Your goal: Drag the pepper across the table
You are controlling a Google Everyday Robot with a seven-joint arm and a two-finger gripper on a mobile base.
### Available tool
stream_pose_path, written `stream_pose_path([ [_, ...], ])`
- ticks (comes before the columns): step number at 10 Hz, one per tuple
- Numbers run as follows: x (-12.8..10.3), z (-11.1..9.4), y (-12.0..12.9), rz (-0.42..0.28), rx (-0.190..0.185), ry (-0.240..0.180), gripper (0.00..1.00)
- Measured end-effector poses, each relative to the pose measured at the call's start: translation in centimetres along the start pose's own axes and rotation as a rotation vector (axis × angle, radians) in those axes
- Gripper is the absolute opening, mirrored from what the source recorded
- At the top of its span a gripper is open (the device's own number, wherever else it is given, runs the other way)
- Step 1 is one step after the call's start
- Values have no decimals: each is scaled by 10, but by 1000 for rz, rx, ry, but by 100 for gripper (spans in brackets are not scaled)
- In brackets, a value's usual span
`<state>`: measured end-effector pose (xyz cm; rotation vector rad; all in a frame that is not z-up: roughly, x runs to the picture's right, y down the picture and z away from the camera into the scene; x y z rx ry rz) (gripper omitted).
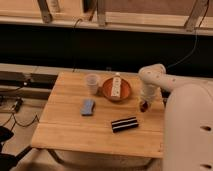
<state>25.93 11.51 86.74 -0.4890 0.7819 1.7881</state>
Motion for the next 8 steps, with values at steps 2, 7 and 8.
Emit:
stream_pose_path([
  [2, -6, -8, -26, 59, -19, -6, 0],
  [7, -5, -15, -46, 127, -63, 5, 8],
  [8, -5, -14, -47, 127, -61, 4, 12],
])
